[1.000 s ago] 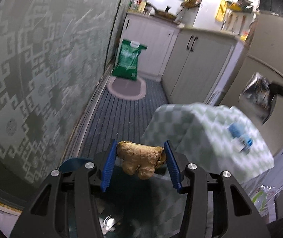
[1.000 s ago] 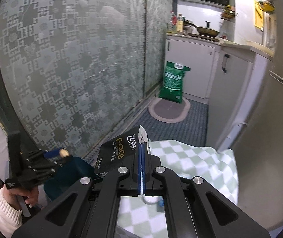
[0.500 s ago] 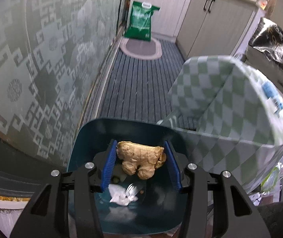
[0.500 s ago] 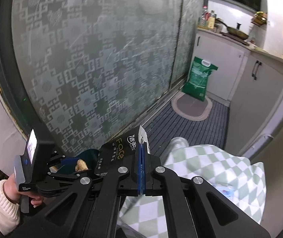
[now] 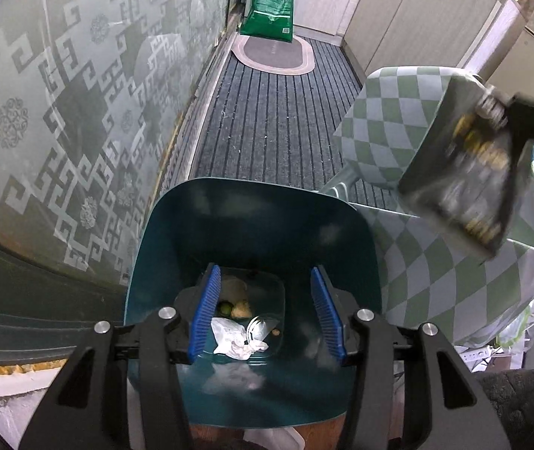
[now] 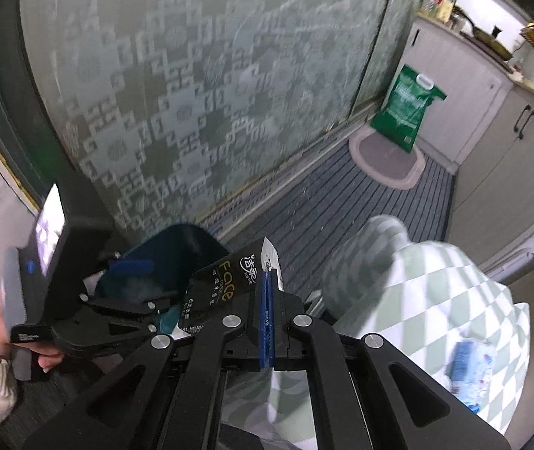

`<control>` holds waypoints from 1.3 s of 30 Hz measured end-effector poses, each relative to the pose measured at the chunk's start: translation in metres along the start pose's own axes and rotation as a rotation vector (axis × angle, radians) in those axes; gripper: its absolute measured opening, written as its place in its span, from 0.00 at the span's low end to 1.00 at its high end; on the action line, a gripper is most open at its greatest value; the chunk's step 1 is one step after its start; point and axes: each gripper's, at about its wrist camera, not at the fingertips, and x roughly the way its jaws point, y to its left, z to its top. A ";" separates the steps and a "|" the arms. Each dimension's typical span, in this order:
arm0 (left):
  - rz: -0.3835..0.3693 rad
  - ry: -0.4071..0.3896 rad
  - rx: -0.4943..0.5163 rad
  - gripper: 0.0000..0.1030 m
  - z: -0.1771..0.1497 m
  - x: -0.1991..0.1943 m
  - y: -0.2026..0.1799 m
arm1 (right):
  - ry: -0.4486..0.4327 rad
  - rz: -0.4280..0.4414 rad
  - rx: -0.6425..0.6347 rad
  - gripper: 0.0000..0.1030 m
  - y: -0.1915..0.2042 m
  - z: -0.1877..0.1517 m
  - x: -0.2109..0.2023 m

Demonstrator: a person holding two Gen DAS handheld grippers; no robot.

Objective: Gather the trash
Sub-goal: 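Open the left tool to drop the ginger while the right tool drops the package into the bin, then move both tools back over the table toward the tissue pack and bottle cap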

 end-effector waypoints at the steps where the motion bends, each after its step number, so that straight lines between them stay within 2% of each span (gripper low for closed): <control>1: 0.000 -0.005 -0.002 0.50 0.001 -0.001 -0.001 | 0.015 0.000 -0.004 0.00 0.002 -0.001 0.004; 6: -0.003 -0.037 -0.008 0.45 0.003 -0.008 0.001 | 0.075 0.014 -0.018 0.00 0.011 -0.005 0.022; 14: -0.024 -0.131 -0.024 0.37 0.009 -0.028 0.004 | 0.146 0.061 -0.008 0.00 0.017 -0.012 0.045; 21: -0.054 -0.250 -0.042 0.29 0.013 -0.053 0.005 | 0.184 0.120 0.017 0.01 0.019 -0.018 0.057; 26: -0.097 -0.349 -0.051 0.29 0.014 -0.070 0.005 | 0.205 0.143 0.020 0.03 0.021 -0.021 0.062; 35: -0.165 -0.523 -0.061 0.29 0.011 -0.099 0.002 | 0.178 0.200 0.037 0.05 0.025 -0.019 0.059; 39: -0.210 -0.588 -0.060 0.29 0.010 -0.110 0.001 | 0.127 0.217 0.053 0.20 0.019 -0.017 0.047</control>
